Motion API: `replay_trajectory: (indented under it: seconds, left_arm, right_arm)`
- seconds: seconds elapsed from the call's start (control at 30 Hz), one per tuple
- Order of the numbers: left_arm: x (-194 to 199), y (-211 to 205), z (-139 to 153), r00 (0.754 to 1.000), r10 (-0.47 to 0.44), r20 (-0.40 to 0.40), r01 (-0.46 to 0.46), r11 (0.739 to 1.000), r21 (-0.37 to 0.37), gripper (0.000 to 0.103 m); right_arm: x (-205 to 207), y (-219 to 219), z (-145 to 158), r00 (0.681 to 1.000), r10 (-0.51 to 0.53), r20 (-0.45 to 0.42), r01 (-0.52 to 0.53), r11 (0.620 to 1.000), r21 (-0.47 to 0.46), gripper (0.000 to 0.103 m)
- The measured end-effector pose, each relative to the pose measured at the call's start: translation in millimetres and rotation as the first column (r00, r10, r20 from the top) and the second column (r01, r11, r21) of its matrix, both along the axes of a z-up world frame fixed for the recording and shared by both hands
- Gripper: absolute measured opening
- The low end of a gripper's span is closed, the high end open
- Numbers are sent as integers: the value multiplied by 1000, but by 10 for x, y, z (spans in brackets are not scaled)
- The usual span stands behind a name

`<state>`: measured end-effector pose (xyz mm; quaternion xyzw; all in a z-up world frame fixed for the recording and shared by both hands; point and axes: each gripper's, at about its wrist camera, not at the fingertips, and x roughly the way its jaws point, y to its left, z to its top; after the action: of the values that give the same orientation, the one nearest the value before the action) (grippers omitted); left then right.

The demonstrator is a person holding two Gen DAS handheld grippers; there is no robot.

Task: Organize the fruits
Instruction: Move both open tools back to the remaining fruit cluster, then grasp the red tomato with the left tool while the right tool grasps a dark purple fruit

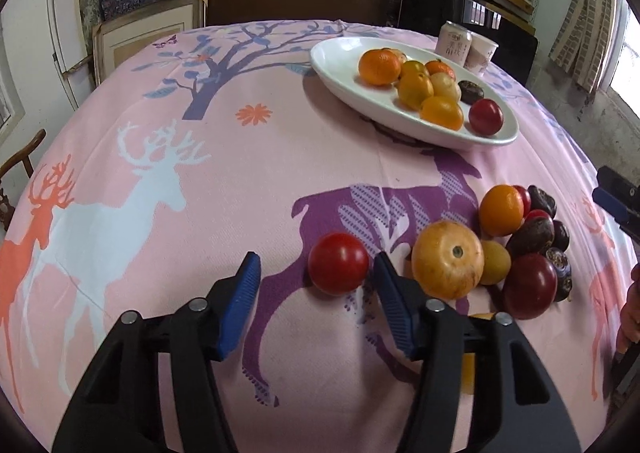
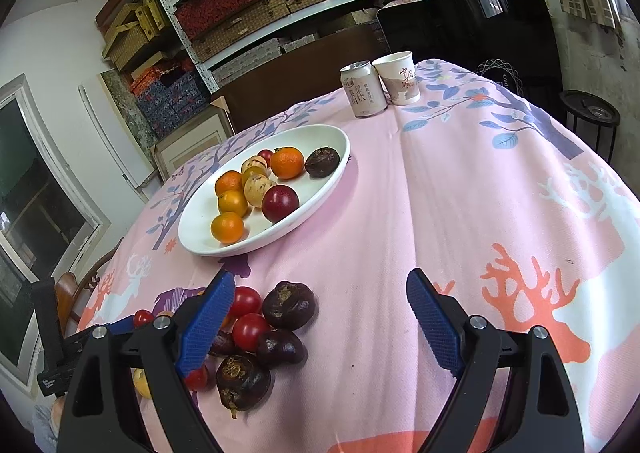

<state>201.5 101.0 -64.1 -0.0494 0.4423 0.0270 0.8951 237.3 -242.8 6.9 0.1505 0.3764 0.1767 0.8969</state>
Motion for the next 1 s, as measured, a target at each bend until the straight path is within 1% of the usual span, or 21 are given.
replay_trajectory:
  seconds: [0.2,0.23,0.4,0.47,0.53,0.57,0.63,0.7,0.73,0.8,0.87,0.9,0.93,0.97,1.0]
  left_arm:
    - [75,-14,-13,1000,1,-6,-1,1000,14,56]
    - [73,-18,-12,1000,-4,-5,4,1000,14,53]
    - [60,-40,-8,1000,-10,-8,10,1000,30,43]
    - [61,-69,-14,1000,-13,-11,14,999,47,43]
    - [67,-100,-20,1000,-14,-16,15,998,68,43]
    - [66,-107,-21,1000,-14,-17,15,997,74,43]
    - [65,-102,-20,1000,-14,-17,16,997,73,43]
    - [65,-104,-20,1000,-14,-18,16,997,78,43]
    - [67,-101,-20,1000,-14,-19,16,997,81,44]
    - [66,-94,-23,1000,-12,-19,13,997,79,45]
    - [69,-86,-27,1000,-3,-22,5,996,84,49]
    - [73,-70,-33,1000,14,-26,-12,996,92,58]
    - [84,-51,-41,999,30,-32,-27,996,88,79]
    - [107,2,-65,998,41,-50,-38,998,52,90]
    - [114,14,-64,998,40,-48,-38,999,39,92]
  right_arm:
    - [-14,65,-22,1000,28,-4,-28,999,-27,89]
    - [-27,84,-23,999,39,-4,-39,999,-33,89]
    - [-207,194,-29,994,113,4,-113,991,-77,88]
    - [-312,275,-32,989,145,13,-143,983,-118,88]
    - [-415,383,-44,981,192,14,-187,969,-163,87]
    - [-461,433,-28,975,219,21,-212,961,-179,84]
    - [-503,481,-17,971,237,29,-227,953,-199,82]
    - [-498,543,-50,968,251,7,-243,943,-227,82]
    - [-488,573,-70,966,257,-7,-251,938,-240,79]
    - [-479,651,-112,960,278,-37,-277,923,-268,69]
    - [-484,690,-132,957,287,-48,-289,915,-283,55]
    - [-487,698,-141,955,292,-52,-294,913,-283,52]
    - [-491,703,-139,955,293,-52,-295,912,-283,52]
    - [-486,706,-146,954,295,-53,-297,912,-284,52]
    - [-486,717,-151,953,299,-56,-302,910,-284,52]
